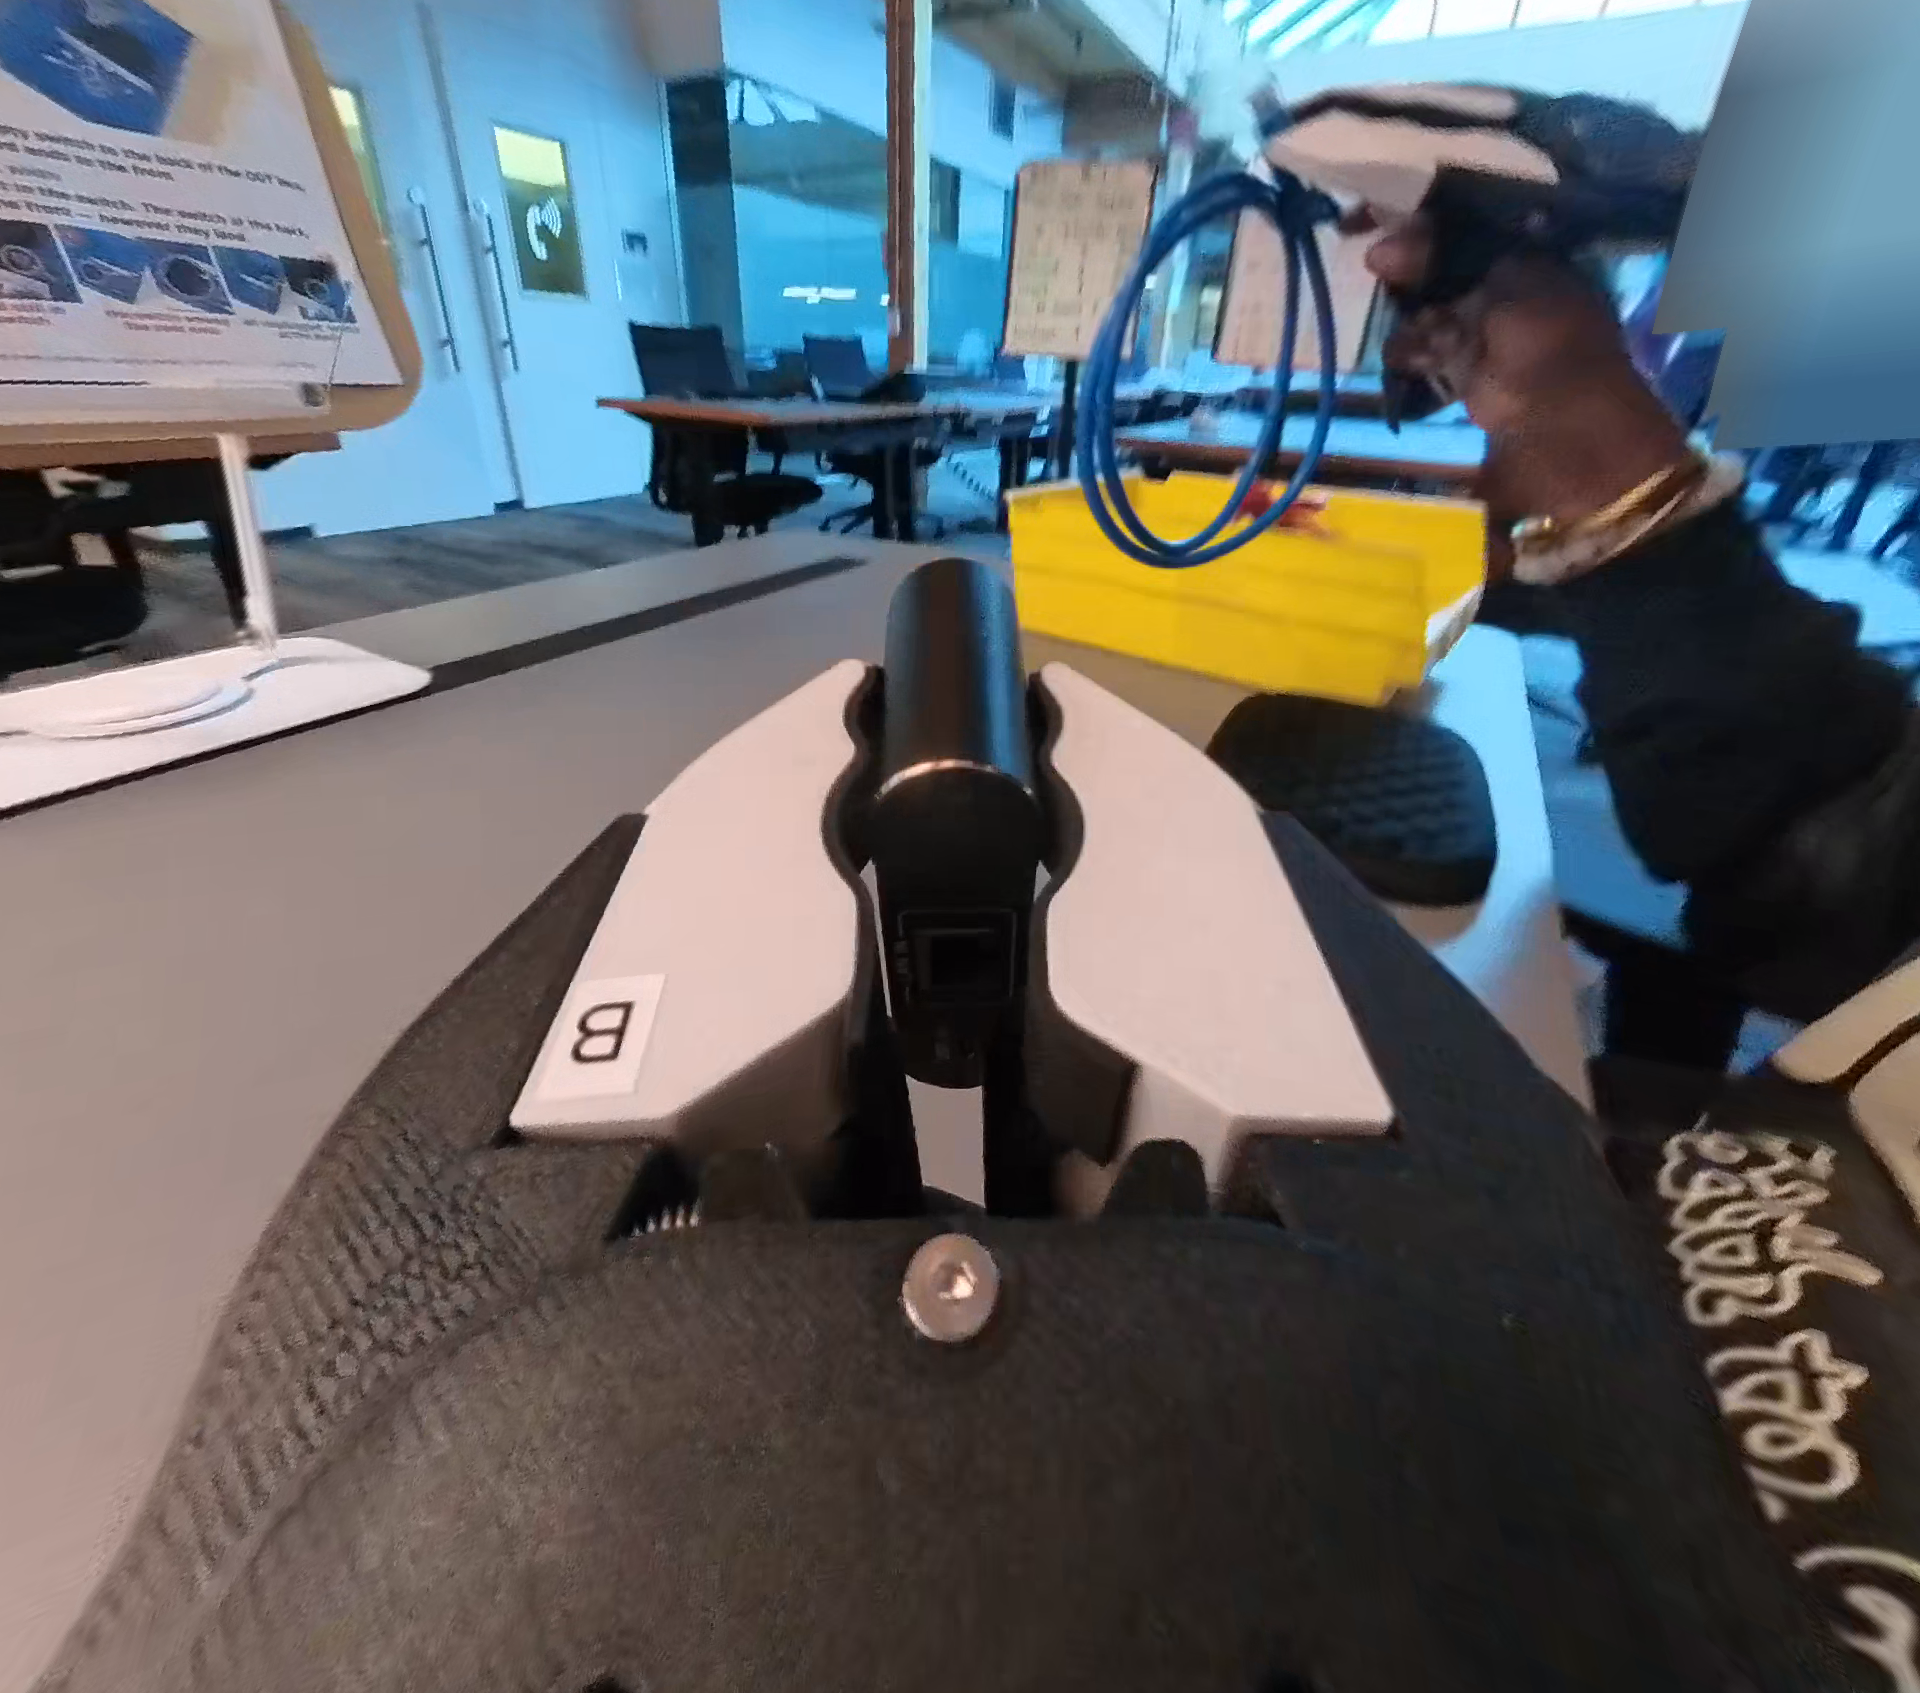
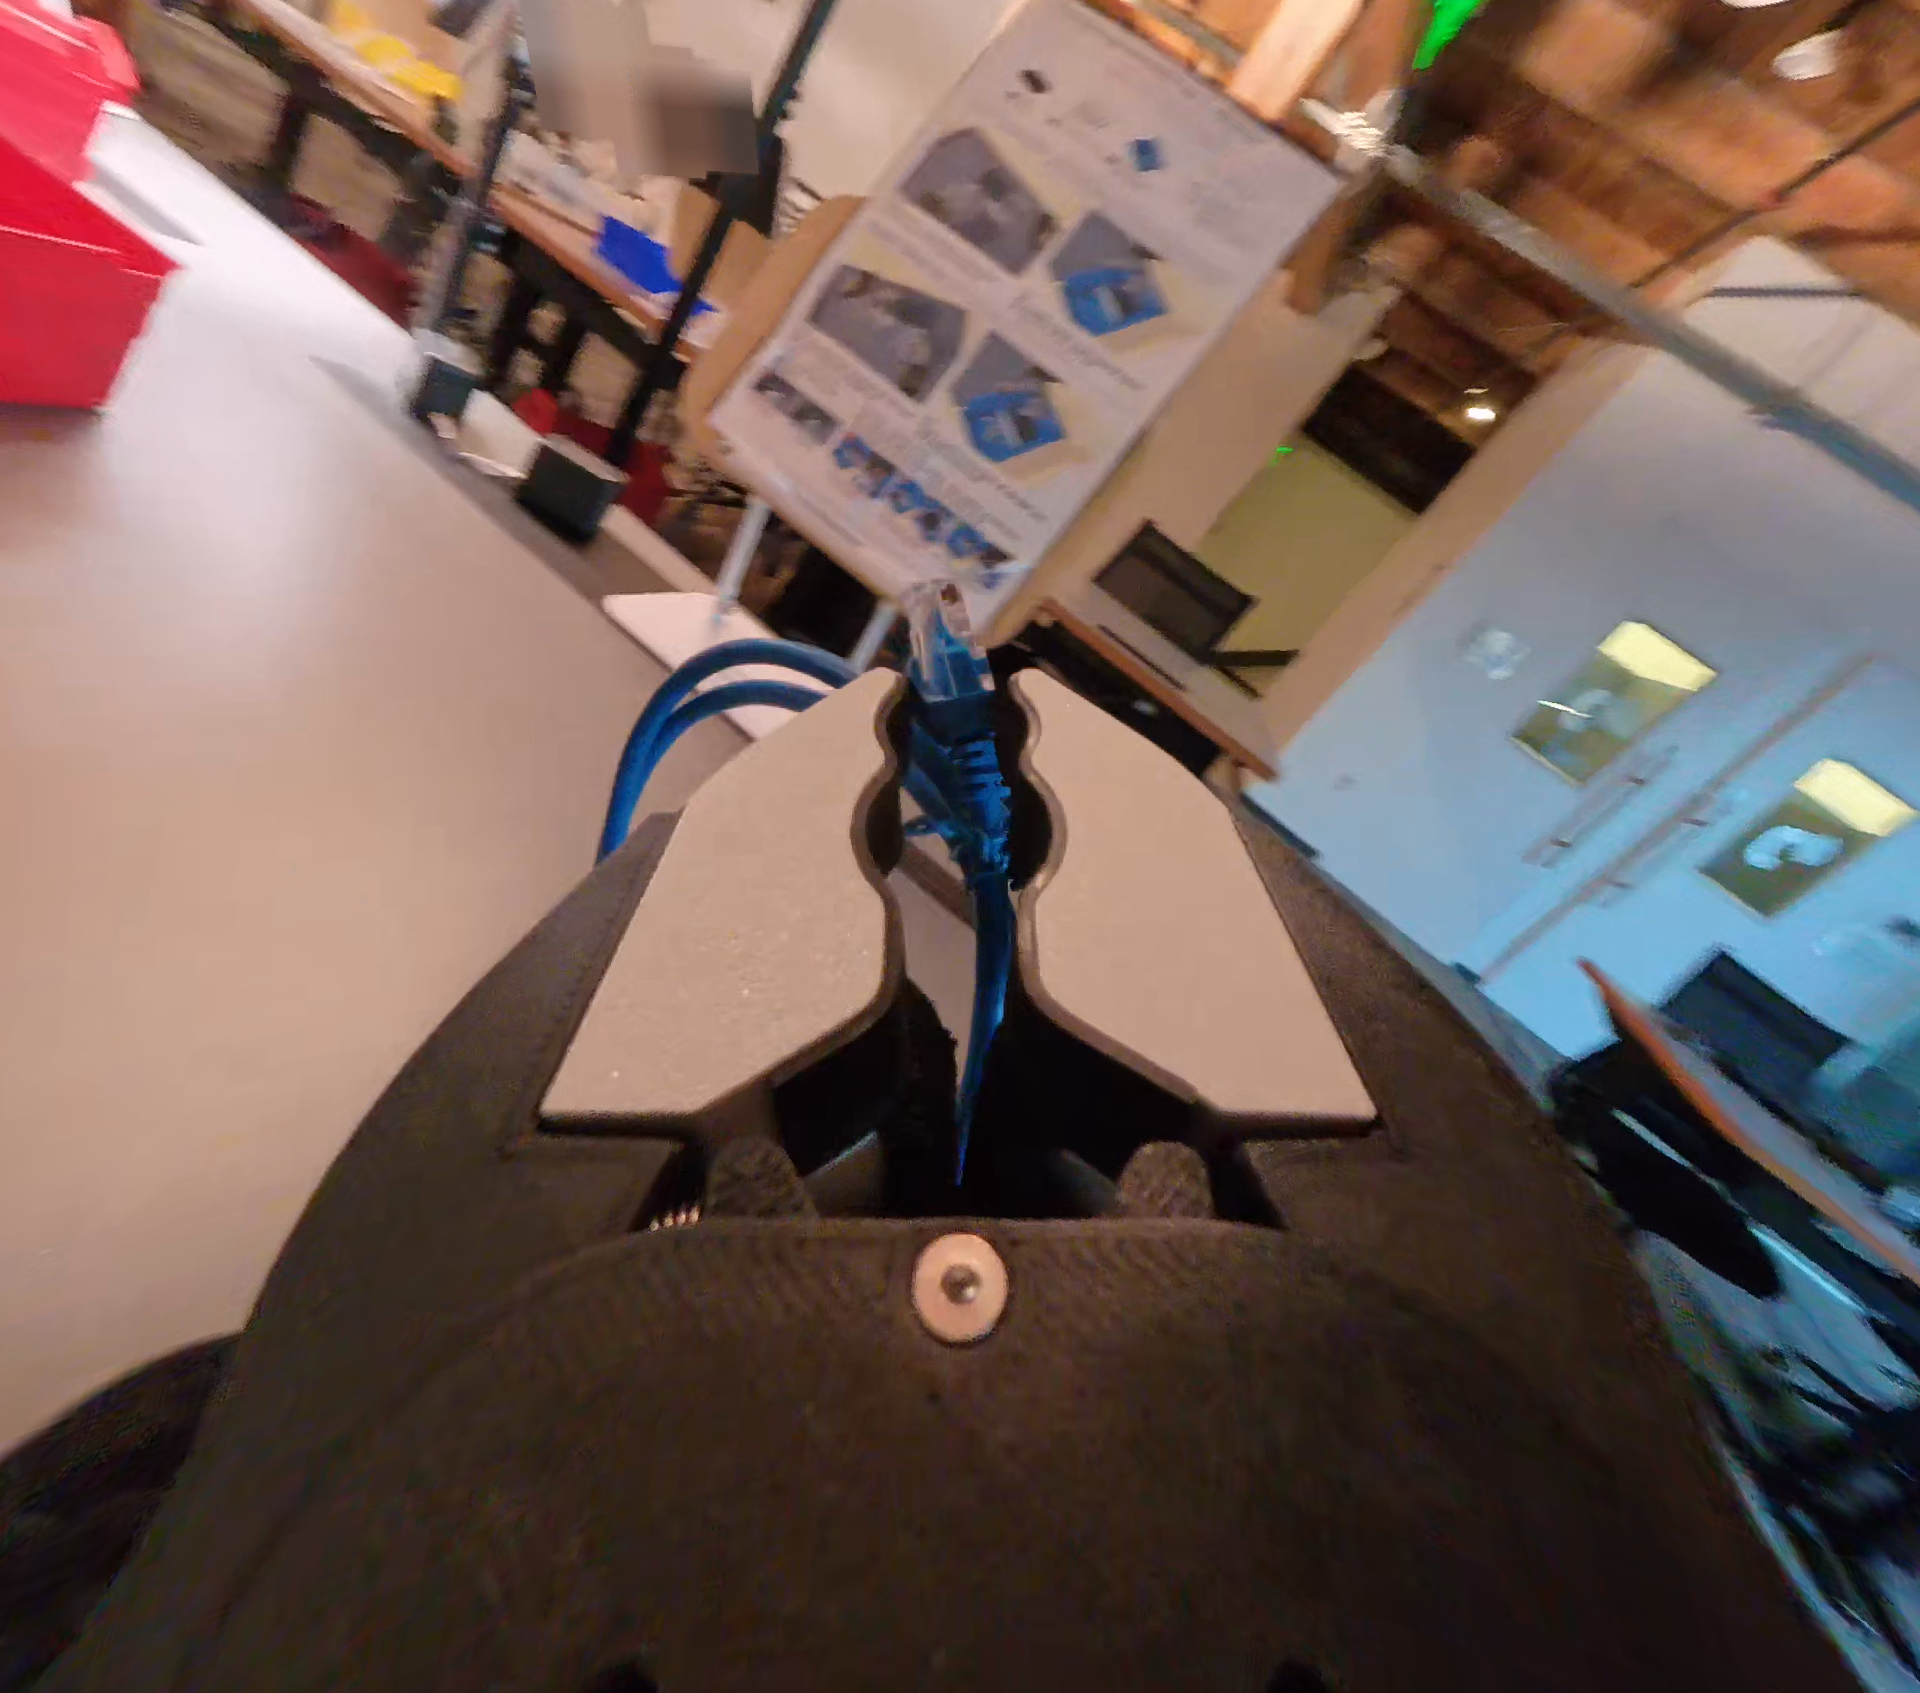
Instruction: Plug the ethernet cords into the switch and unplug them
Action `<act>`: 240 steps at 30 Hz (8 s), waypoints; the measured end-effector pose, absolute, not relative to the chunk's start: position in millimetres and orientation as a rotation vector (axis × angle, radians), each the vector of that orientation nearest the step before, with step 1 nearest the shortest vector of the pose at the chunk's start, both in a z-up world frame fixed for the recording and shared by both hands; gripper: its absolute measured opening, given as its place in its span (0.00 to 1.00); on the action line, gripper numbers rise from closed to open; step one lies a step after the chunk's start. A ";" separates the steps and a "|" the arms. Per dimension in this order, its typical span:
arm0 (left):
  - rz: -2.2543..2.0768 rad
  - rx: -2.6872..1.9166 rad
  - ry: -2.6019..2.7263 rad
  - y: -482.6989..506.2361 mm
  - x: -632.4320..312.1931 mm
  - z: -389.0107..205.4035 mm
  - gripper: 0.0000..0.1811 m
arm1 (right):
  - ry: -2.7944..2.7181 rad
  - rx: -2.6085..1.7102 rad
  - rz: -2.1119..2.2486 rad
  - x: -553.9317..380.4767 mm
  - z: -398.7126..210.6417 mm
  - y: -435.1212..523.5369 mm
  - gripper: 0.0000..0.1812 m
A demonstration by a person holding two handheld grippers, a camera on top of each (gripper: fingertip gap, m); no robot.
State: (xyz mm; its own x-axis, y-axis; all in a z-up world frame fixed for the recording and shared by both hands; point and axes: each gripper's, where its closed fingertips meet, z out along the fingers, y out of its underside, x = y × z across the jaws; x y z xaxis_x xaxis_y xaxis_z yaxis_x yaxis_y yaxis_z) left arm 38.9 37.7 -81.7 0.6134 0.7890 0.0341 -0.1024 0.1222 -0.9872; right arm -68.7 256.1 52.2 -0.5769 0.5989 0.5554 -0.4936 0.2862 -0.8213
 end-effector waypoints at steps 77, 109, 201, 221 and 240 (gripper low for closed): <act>1.047 -0.900 -0.443 15.9 59.9 -24.1 0.66 | -1.724 -0.016 1.307 -102.7 38.5 245.7 0.13; 1.129 -0.901 -0.491 4.5 52.9 -24.5 0.68 | -2.894 -0.569 0.054 -271.8 -163.6 408.6 0.17; 1.580 -0.736 -1.863 -369.0 256.6 -140.5 0.13 | -2.646 0.076 1.706 16.5 -99.3 -217.5 0.22; 1.345 -0.821 -1.828 -332.2 226.7 -139.4 0.16 | -2.612 -0.227 1.773 112.0 -144.9 -217.4 0.20; 1.938 -0.408 -0.939 -183.3 189.5 48.1 0.05 | -1.419 0.069 2.041 56.3 63.0 -48.0 0.08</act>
State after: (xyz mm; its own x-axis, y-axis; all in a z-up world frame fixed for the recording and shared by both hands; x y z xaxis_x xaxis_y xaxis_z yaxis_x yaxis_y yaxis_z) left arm 189.5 -183.3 48.1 -0.5269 0.8454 0.0880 -0.5930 -0.2914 -0.7506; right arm 56.3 -48.0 63.0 -0.7917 0.4716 0.3883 -0.5281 -0.2090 -0.8230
